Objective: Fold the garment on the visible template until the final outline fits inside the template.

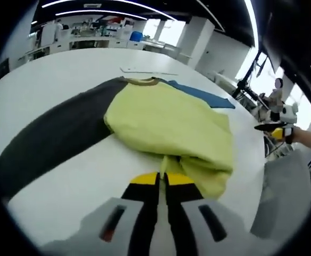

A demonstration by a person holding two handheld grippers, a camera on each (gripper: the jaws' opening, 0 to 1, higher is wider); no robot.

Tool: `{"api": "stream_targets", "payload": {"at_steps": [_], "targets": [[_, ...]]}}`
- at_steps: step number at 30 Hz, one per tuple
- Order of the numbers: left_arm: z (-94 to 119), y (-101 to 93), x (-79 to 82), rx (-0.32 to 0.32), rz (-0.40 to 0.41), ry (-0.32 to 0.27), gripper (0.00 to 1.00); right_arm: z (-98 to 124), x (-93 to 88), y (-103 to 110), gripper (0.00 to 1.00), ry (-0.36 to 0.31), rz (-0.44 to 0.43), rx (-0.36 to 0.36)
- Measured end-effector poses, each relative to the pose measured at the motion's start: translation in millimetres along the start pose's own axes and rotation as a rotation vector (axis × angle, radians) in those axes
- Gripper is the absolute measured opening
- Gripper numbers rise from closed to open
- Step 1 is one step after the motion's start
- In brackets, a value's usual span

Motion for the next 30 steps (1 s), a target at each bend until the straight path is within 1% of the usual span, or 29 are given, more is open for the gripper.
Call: {"api": "stream_targets", "payload": {"at_steps": [3,7,9,11,14,15,19,22,23,24,28,30], "targets": [[9,1.6,-2.5,0.012,0.027,-0.021,0.01,-5,2.4,1,0.76,0.007,0.016,0.01],[18,-3.1,-6.7,0.018,0.029,-0.037,0.01,-13,5.5,0,0.74,0.013,0.023,0.024],[24,2.3,-8.2,0.031,0.03,-0.04,0.01,-18,8.2,-1,0.7,0.027,0.036,0.028],[30,1.3,-12.2,0.036,0.05,-0.05,0.01,-24,11.2,1,0.65,0.036,0.052,0.029],[38,3.1,-16.5,0.05,0.066,-0.058,0.01,-35,16.6,1,0.63,0.04,0.053,0.044],[40,3.6,-17.7,0.049,0.074,-0.064,0.01,-41,17.9,0,0.61,0.056,0.055,0.042],[49,-1.5,-30.5,0.058,0.099,-0.076,0.01,-59,24.9,0,0.51,0.077,0.059,0.052],[54,-1.8,-37.7,0.06,0.133,-0.085,0.01,-71,29.2,0,0.49,0.097,0.059,0.048],[56,-6.0,-41.8,0.065,0.146,-0.093,0.01,-76,30.0,0,0.48,0.118,0.096,0.041],[58,-6.4,-43.7,0.067,0.155,-0.096,0.01,-78,30.8,1,0.47,0.133,0.11,0.033],[65,-2.0,-51.7,0.074,0.183,-0.104,0.01,-94,36.4,-6,0.42,0.136,0.08,0.032],[67,-5.4,-55.2,0.078,0.192,-0.106,0.01,-102,39.2,-10,0.39,0.138,0.065,0.024]]}}
Point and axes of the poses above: the point that each gripper's makers call its tool centre point, and the gripper's own axes: z roughly backward along the fingers, y roughly to its left, x roughly out of its top, the point moved 9 cm from there along z, roughly backward along the fingers, and after that the axes turned 14 degrees about z, right-handed, at the moved point
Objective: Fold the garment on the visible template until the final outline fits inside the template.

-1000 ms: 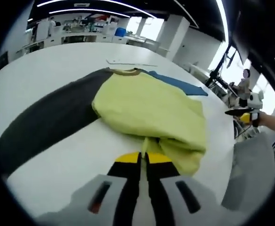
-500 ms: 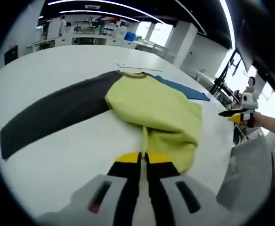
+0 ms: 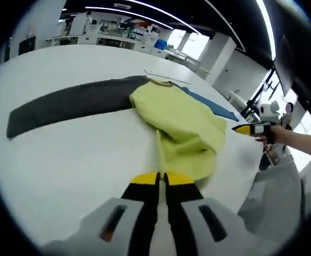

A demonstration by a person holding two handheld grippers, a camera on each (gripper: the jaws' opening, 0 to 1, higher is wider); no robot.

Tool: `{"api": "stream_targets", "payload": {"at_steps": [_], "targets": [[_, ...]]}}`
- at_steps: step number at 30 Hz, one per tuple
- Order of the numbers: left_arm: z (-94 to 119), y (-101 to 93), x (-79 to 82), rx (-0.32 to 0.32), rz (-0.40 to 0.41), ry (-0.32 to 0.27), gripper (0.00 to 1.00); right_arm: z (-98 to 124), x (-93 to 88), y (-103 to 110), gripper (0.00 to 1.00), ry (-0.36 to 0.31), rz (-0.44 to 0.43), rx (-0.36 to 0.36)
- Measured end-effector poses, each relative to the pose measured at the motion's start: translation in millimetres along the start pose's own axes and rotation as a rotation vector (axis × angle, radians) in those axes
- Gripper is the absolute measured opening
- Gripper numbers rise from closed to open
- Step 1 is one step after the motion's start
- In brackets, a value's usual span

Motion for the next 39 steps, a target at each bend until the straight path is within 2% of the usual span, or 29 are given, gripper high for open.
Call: {"api": "stream_targets", "payload": {"at_steps": [8,10,12,14,17,23,24,27,30,34,38,39], "targets": [[10,2.2,-9.9,0.017,0.018,0.01,0.01,-17,6.0,-8,0.22,-0.013,-0.114,-0.006],[12,1.3,-11.6,0.016,0.037,0.005,0.01,-20,6.0,-10,0.18,-0.017,-0.116,-0.006],[14,0.1,-12.5,0.012,0.047,0.001,0.01,-15,7.2,2,0.14,-0.016,-0.125,-0.014],[15,0.8,-12.5,0.017,0.047,-0.001,0.0,-20,5.9,-7,0.1,-0.021,-0.14,-0.017],[16,0.8,-13.2,0.017,0.055,-0.004,0.0,-17,7.7,-2,0.0,-0.031,-0.148,-0.017],[19,1.7,-13.3,0.021,0.06,-0.005,0.0,-16,15.1,-3,0.0,-0.055,-0.145,-0.017],[20,1.2,-13.0,0.022,0.059,-0.006,0.0,-12,20.2,5,0.0,-0.071,-0.155,-0.009],[22,1.2,-11.2,0.024,0.062,-0.014,0.0,-11,33.5,8,0.0,-0.09,-0.174,0.005],[21,3.0,-9.5,0.024,0.066,-0.018,0.0,-14,50.3,8,0.0,-0.104,-0.122,0.012],[22,4.9,-8.7,0.033,0.062,-0.019,0.0,-17,74.6,26,0.0,-0.125,-0.113,0.028],[22,10.2,-7.4,0.042,0.068,-0.025,0.0,-41,90.0,15,0.0,-0.114,-0.109,0.04],[22,11.6,-7.4,0.046,0.071,-0.027,0.0,-43,91.8,18,0.0,-0.11,-0.108,0.042]]}}
Point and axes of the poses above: the point that each gripper's makers call its tool centre point, and the gripper's own axes: z roughly backward along the fingers, y roughly to its left, x roughly out of its top, the point moved 9 cm from there along z, roughly backward along the fingers, and after that the axes turned 14 degrees about z, right-handed, at the moved point
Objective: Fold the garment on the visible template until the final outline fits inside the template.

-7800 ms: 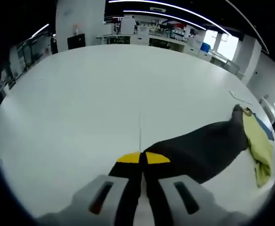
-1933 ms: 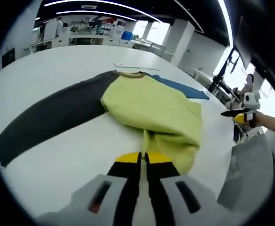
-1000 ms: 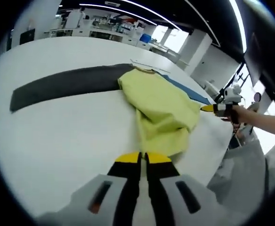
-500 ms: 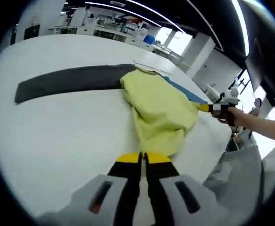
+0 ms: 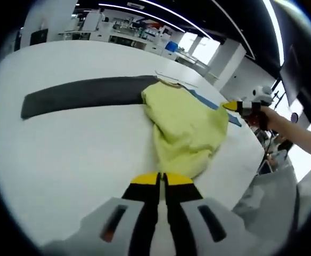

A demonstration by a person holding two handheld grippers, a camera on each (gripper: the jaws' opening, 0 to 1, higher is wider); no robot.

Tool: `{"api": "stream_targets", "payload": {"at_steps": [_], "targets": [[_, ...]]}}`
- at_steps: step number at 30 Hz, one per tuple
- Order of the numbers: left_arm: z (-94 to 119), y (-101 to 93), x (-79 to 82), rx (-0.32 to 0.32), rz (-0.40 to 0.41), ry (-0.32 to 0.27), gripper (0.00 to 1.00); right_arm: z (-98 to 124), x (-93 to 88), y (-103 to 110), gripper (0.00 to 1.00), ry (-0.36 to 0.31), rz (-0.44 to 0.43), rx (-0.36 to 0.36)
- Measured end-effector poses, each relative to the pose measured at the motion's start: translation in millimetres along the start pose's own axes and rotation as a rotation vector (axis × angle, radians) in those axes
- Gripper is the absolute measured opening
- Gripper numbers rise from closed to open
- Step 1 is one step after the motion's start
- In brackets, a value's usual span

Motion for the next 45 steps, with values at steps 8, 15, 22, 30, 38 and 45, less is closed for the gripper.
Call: {"api": "stream_targets", "payload": {"at_steps": [8,15,22,30,38,45], "targets": [[-1,4.8,-1.5,0.021,0.02,-0.001,0.0,-36,6.3,-2,0.0,0.045,0.013,-0.005],[-2,7.5,-2.5,0.026,0.035,-0.005,0.0,-50,1.9,-5,0.0,0.082,0.014,-0.024],[-2,8.3,-6.0,0.029,0.045,0.0,0.0,-49,-1.3,-5,0.0,0.104,0.074,-0.014],[-3,6.3,-7.5,0.028,0.045,0.004,0.0,-35,-5.7,-6,0.11,0.107,0.14,0.003],[-3,6.4,-9.7,0.027,0.047,0.01,0.0,-23,-10.4,-13,0.3,0.106,0.179,0.021],[-2,6.3,-13.2,0.029,0.049,0.015,0.0,-15,-18.7,-18,0.45,0.138,0.216,0.035]]}}
Point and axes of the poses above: the point that each gripper's makers call its tool centre point, and the gripper's own axes: z roughly backward along the fingers, y roughly to its left, x roughly out of its top, the point moved 9 cm from there along z, roughly backward along the fingers, and after that the axes turned 14 degrees about z, right-handed, at the moved point
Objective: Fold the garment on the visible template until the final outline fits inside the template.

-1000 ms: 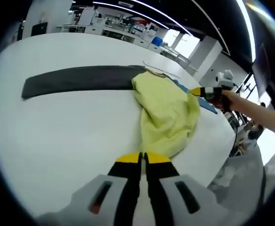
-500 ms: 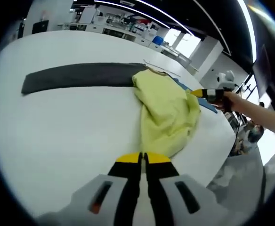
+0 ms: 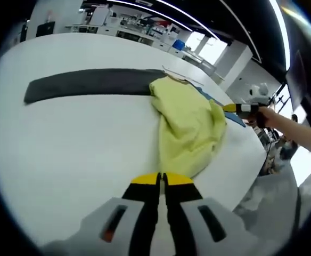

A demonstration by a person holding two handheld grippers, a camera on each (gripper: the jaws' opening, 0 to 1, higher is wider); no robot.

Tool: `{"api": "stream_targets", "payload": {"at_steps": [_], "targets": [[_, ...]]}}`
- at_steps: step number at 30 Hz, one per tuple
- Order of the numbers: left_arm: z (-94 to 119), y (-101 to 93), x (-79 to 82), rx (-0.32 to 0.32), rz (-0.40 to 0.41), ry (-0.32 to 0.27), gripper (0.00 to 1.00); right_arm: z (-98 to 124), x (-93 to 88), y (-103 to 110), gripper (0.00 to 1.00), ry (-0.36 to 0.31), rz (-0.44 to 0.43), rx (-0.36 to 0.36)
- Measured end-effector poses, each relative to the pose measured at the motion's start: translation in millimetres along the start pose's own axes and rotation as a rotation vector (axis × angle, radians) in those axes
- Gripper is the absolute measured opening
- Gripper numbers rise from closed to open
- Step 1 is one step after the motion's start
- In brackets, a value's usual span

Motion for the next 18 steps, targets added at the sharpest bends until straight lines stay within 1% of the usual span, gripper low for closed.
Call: {"api": "stream_targets", "payload": {"at_steps": [2,3,5,7,12,18], "targets": [[0,0.5,-0.6,0.0,0.002,0.002,0.0,3,-3.5,3,0.49,0.012,0.01,0.008],[0,0.8,-1.0,0.0,0.002,0.004,0.0,0,-5.4,-2,0.52,0.019,0.012,0.009],[0,0.9,-1.5,0.002,0.001,0.006,0.0,1,-7.9,-3,0.57,0.02,0.019,0.013],[0,0.4,-1.7,0.002,0.002,0.006,0.0,3,-11.4,-2,0.59,0.03,0.018,0.014],[0,-0.1,-2.0,0.003,0.004,0.006,0.0,7,-18.1,1,0.57,0.049,0.027,0.009],[1,0.1,-3.3,0.004,0.007,0.009,0.0,6,-25.1,-5,0.52,0.061,0.017,0.01]]}}
Point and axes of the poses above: the point that each gripper's makers call its tool centre point, and the gripper's own axes: z roughly backward along the fingers, y roughly to its left, x roughly out of its top, the point moved 9 cm from there along z, roughly backward along the fingers, and after that the axes turned 14 degrees about z, right-handed, at the moved point
